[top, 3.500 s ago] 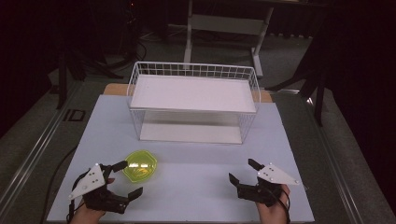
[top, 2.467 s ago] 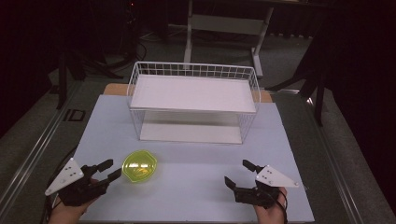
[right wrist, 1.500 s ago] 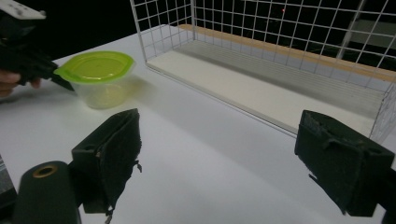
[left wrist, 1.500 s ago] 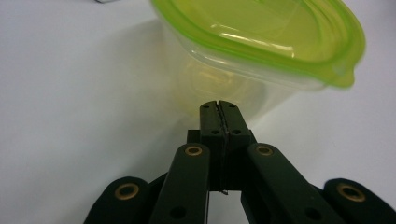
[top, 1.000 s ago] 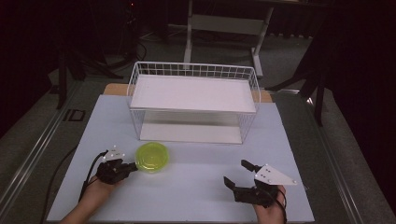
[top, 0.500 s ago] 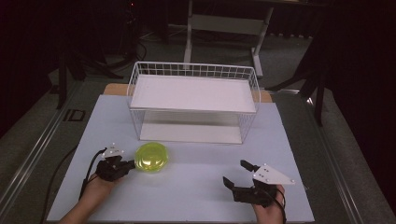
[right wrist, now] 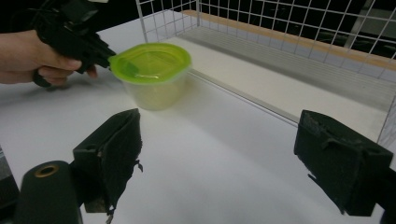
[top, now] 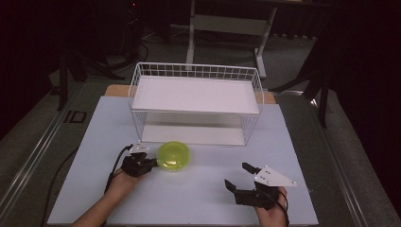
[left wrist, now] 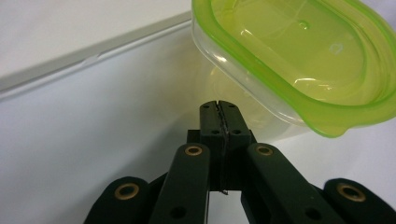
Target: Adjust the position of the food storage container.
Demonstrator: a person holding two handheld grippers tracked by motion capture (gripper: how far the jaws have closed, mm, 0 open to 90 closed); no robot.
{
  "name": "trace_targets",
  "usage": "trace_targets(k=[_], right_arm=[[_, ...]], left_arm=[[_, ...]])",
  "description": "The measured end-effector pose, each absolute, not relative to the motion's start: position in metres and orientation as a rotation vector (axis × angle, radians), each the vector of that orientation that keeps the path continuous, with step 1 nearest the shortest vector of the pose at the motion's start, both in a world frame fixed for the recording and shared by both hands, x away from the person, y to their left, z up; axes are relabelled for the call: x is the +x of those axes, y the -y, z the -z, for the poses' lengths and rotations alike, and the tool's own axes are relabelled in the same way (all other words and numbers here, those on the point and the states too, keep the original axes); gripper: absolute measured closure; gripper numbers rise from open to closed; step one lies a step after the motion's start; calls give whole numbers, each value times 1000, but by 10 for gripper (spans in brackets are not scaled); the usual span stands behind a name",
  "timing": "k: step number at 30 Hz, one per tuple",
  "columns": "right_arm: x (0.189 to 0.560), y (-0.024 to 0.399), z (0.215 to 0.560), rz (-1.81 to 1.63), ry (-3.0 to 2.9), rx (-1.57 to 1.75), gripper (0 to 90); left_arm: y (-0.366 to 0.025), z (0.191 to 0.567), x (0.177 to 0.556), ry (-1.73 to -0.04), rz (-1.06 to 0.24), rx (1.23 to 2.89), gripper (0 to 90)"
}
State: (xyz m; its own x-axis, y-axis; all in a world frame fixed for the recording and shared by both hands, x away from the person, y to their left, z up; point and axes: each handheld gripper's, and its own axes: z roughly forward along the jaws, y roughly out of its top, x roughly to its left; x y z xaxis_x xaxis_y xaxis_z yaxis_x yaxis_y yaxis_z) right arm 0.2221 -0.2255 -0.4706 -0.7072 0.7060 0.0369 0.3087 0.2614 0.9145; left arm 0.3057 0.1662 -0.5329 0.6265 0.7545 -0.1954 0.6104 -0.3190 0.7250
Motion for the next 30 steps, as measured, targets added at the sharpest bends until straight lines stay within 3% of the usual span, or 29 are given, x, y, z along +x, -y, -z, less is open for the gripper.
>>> trace_targets(k=[17, 30], right_arm=[[222, 227, 471, -1435, -2162, 918, 148], [221, 226, 470, -1461, -2172, 920, 149]], left_arm=[[-112, 541, 325, -1004, -176, 2064, 900], [-118, 535, 319, -1008, -177, 2023, 900]])
